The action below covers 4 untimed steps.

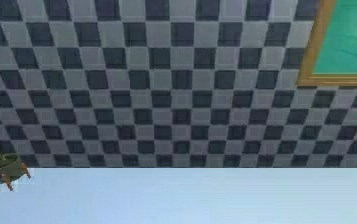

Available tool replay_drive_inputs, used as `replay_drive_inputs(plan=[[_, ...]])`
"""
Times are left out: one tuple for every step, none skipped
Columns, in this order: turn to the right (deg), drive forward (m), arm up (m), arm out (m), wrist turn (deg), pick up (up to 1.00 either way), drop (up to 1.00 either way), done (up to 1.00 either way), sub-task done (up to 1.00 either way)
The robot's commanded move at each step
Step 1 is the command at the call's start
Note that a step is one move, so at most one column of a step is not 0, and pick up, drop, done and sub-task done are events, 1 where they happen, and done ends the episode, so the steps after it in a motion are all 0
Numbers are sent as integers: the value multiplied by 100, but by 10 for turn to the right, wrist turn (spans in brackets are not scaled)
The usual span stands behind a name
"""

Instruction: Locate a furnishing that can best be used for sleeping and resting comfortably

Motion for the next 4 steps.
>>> replay_drive_inputs(plan=[[0, 45, 0, 0, 0, 0, 0, 0, 0], [0, 20, 0, 0, 0, 0, 0, 0, 0], [390, 0, 0, 0, 0, 0, 0, 0, 0], [0, 50, 0, 0, 0, 0, 0, 0, 0]])
